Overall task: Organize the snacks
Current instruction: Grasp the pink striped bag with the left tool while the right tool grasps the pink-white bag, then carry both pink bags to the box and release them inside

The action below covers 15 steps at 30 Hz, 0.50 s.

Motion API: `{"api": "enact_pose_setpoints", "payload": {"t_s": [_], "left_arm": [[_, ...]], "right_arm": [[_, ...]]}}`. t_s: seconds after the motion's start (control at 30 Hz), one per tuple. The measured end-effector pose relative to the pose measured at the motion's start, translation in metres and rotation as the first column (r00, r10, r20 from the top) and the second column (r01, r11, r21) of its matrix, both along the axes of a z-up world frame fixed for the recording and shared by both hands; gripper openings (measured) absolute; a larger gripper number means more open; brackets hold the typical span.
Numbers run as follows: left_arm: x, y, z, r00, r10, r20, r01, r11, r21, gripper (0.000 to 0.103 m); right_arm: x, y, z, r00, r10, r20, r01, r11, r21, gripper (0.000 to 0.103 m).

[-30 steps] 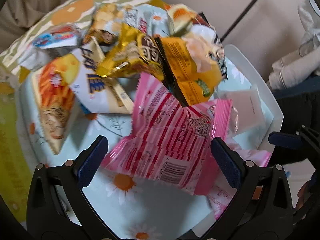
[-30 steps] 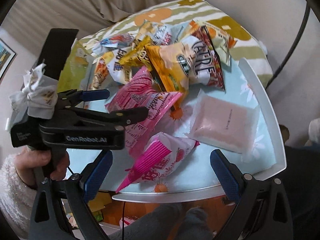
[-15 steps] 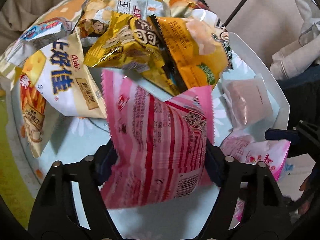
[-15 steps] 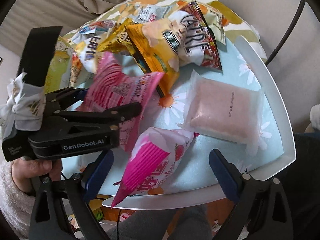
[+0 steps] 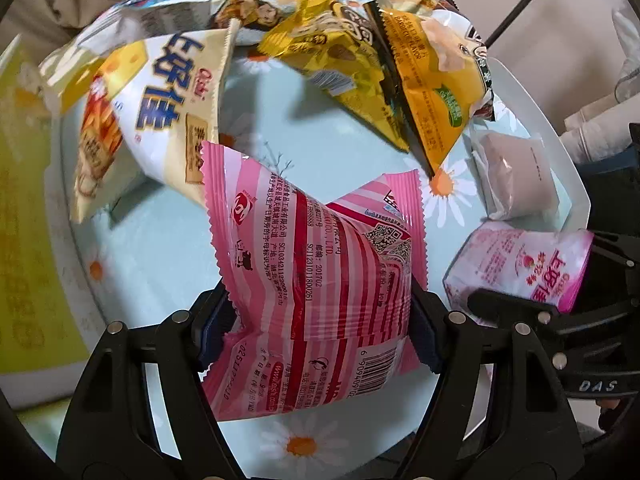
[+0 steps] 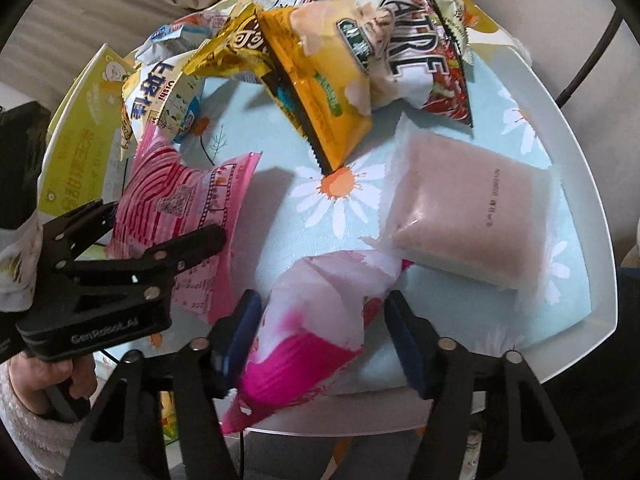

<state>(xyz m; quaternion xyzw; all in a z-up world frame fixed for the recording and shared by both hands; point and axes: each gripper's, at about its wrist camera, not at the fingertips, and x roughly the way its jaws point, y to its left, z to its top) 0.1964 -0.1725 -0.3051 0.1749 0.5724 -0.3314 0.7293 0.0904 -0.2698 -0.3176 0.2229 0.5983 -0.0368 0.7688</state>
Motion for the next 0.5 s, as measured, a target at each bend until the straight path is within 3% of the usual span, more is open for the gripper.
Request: {"api": "enact_pose_setpoints", "payload": {"t_s": [0.27, 0.5], "left_arm": [[-0.021, 0.033, 0.009, 0.997, 0.071, 0.0, -0.071, 0.997, -0.016, 0.071], [-0.028, 0.042, 0.031, 0.991, 0.135, 0.022, -0.134, 0.991, -0.031, 0.071]], "right_arm": [[0.0, -0.002, 0.006, 0.999, 0.04, 0.032, -0.04, 0.999, 0.0, 0.038], [-0.007, 0.011, 0.027, 0.993, 0.085, 0.077, -0.086, 0.996, -0.001, 0.038]]}}
